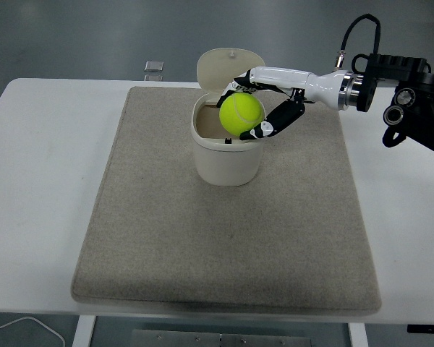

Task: Pick up the tennis ball and place it in the box.

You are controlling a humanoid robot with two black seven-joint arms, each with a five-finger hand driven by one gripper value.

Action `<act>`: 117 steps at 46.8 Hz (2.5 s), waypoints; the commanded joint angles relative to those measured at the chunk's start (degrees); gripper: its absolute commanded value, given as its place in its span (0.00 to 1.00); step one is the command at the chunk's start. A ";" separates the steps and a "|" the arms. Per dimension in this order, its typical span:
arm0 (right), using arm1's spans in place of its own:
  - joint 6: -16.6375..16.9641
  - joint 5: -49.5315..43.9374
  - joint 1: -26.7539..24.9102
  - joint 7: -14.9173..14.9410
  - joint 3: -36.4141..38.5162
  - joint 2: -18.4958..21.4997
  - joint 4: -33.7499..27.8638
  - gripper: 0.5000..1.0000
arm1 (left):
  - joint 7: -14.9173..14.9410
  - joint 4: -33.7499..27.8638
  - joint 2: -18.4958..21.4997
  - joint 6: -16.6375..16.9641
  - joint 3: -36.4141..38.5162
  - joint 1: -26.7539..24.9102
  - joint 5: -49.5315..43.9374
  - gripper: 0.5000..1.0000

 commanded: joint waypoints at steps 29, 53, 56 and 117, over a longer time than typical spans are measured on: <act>7.85 1.30 0.54 0.09 1.18 -1.85 0.09 0.74 | 0.00 0.00 0.00 0.02 0.00 0.00 -0.03 0.98; 18.60 17.46 0.36 -0.26 0.48 -11.43 -0.08 0.74 | 0.00 0.00 0.00 0.02 0.00 0.00 0.06 0.98; 18.60 19.74 -0.25 -1.66 0.39 -12.31 -0.52 0.74 | 0.00 0.00 0.00 0.02 0.00 0.00 0.06 0.98; -11.56 69.59 -13.08 -10.10 5.75 -3.61 -10.19 0.83 | 0.00 0.00 0.00 0.02 0.00 0.00 -0.03 0.98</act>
